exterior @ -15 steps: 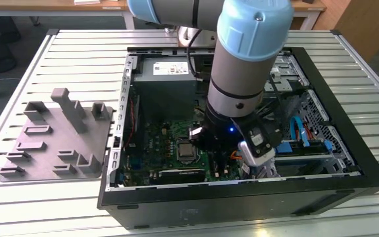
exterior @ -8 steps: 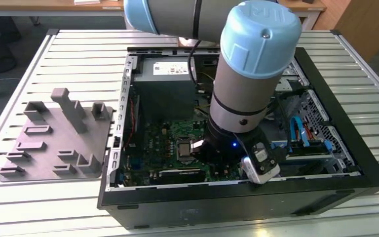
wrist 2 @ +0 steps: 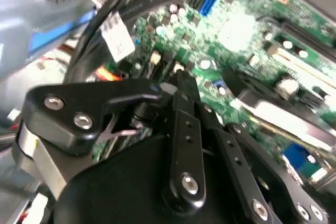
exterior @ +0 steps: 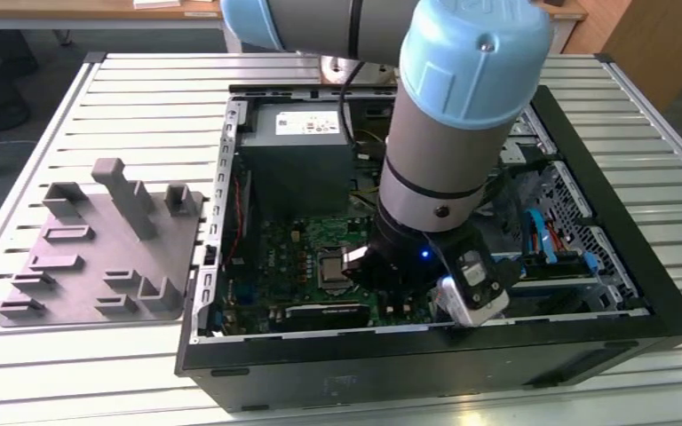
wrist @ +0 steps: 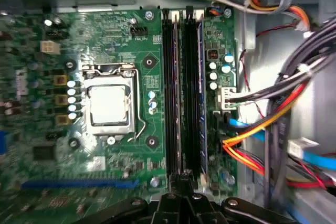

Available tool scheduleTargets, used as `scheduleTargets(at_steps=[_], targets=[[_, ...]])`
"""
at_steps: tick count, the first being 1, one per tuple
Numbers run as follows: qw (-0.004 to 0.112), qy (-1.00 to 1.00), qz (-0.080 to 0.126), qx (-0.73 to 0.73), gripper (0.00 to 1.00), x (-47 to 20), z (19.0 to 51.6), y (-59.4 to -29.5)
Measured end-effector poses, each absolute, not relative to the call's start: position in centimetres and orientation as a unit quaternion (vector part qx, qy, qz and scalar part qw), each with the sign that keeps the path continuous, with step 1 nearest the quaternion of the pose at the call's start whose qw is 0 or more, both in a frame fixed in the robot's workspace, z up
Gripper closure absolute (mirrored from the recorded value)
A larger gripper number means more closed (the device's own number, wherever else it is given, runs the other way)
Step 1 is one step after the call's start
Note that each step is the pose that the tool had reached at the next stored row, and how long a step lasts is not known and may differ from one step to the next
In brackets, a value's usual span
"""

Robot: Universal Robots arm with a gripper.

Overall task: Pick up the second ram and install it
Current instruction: 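Press down the second ram until it locks into place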

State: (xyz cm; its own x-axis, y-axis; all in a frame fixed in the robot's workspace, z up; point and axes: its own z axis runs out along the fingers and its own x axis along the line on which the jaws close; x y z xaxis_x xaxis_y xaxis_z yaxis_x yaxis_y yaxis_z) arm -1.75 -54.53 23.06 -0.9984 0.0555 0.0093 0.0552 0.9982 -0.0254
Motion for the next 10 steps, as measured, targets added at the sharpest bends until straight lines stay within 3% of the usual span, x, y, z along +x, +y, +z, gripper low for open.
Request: scheduleTargets(at_steps=[10], targets=[[0.005,-1.000,0.011,-0.028,0.90,-1.7,23.8,-51.4]])
